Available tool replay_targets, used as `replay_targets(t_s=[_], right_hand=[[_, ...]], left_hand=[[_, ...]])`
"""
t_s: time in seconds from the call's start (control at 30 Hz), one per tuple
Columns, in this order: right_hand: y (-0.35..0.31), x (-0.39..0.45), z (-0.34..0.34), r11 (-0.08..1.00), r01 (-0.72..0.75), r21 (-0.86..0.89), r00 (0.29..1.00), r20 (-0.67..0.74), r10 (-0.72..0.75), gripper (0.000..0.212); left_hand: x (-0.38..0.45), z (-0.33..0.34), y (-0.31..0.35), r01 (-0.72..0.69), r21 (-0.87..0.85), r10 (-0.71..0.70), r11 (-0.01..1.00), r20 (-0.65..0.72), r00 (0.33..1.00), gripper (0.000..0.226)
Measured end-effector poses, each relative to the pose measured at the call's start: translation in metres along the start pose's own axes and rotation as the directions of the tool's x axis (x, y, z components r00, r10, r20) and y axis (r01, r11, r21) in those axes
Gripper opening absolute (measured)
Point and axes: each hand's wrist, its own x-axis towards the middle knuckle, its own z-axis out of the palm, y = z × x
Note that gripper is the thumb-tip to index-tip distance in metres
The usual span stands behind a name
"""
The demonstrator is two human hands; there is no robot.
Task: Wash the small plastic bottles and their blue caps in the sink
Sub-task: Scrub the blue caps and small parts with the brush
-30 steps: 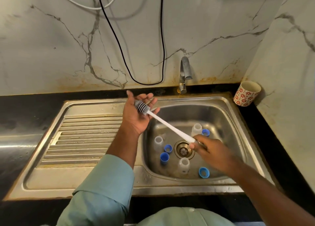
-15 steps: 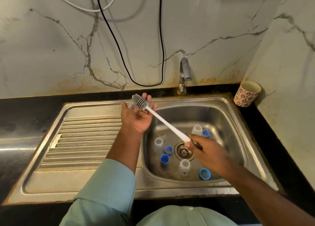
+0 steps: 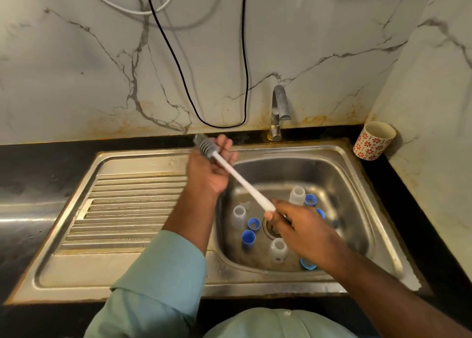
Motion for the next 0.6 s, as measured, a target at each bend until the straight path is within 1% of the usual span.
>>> replay_targets(t_s=[0.03,0.07,0.1,0.17,0.2,0.27,0.33,0.4,0.43,0.47,0.53,0.57,0.6], right_hand=[[-0.005,0.004,-0.001,0.997,-0.035,0.067,0.999,-0.027,0.037,0.02],[-0.008,0.008,-0.002,0.993,-0.061,0.103,0.998,-0.025,0.064,0.022],[-0.009,0.008,-0.005,0.992,-0.066,0.104,0.998,-0.006,0.067,0.022],[-0.006,-0.001,-0.008,0.998,-0.057,0.037,0.998,0.017,0.057,0.022],[-0.004,-0.007,-0.01,0.999,-0.047,-0.006,0.999,0.022,0.047,0.021],[-0.004,-0.009,-0.011,0.999,-0.049,0.003,0.999,0.011,0.049,0.02],[-0.007,-0.001,-0.007,0.994,-0.072,0.079,0.997,-0.035,0.075,0.02],[-0.007,0.0,-0.006,0.994,-0.076,0.081,0.996,-0.036,0.079,0.019],[-0.005,-0.004,-0.005,0.996,-0.073,0.055,0.997,-0.025,0.074,0.02],[-0.004,-0.008,-0.006,0.997,-0.068,0.029,0.998,-0.009,0.068,0.021],[-0.005,-0.007,-0.007,0.993,-0.091,0.076,0.996,-0.018,0.093,0.021],[-0.007,-0.002,-0.007,0.984,-0.12,0.131,0.991,-0.041,0.127,0.021],[-0.009,0.001,-0.009,0.977,-0.144,0.16,0.987,-0.049,0.154,0.02]], left_hand=[[-0.003,0.003,-0.009,0.033,0.037,-0.033,0.999,0.003,0.999,0.032],[-0.004,0.005,-0.013,0.061,0.007,-0.062,0.998,0.007,0.998,0.033],[-0.003,0.005,-0.011,0.065,-0.072,-0.065,0.995,0.005,0.998,0.034],[0.007,0.002,0.003,0.043,-0.239,-0.046,0.97,-0.008,0.999,0.034],[0.01,0.001,0.009,0.033,-0.258,-0.037,0.965,-0.01,0.999,0.034],[0.007,0.003,0.007,0.006,-0.169,-0.008,0.986,-0.01,1.0,0.033],[0.004,0.009,-0.002,0.028,-0.105,-0.03,0.994,-0.018,0.999,0.033],[0.006,0.011,0.0,0.059,-0.168,-0.064,0.984,-0.028,0.998,0.034],[0.009,0.009,0.004,0.064,-0.218,-0.073,0.974,-0.037,0.997,0.032],[0.011,0.008,0.007,0.067,-0.228,-0.075,0.971,-0.027,0.997,0.029],[0.008,0.011,0.0,0.073,-0.124,-0.072,0.99,0.016,0.997,0.027],[0.006,0.015,-0.008,0.088,-0.075,-0.087,0.993,0.014,0.996,0.028],[0.005,0.018,-0.015,0.106,-0.064,-0.106,0.992,0.008,0.994,0.028]])
